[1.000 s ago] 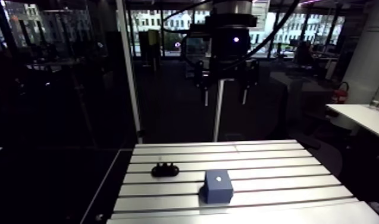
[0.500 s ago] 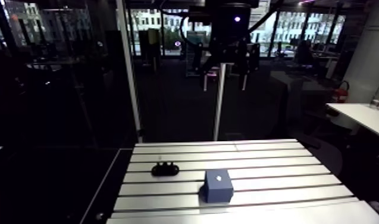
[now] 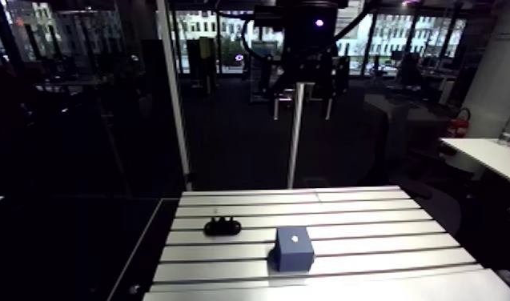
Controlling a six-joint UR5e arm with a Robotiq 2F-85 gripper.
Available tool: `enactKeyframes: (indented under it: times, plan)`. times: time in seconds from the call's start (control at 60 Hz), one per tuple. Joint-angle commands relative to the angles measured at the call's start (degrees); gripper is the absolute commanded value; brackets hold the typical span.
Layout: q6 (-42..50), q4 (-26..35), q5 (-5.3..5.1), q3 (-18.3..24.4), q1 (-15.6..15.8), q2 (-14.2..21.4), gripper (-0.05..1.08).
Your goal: Pick up the M10 bolt and insert it into the hex recess until seated.
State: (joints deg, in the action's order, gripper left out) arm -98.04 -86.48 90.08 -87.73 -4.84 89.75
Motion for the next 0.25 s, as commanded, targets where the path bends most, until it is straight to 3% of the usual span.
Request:
enactKeyframes:
  times: [0.017,0.25]
  plan:
    - [0.0,0.0,-0.04,-0.1,0.0,-0.1,0.01]
    - [-0.3,0.0,0.13,-0.2,0.0,-0.1,0.01]
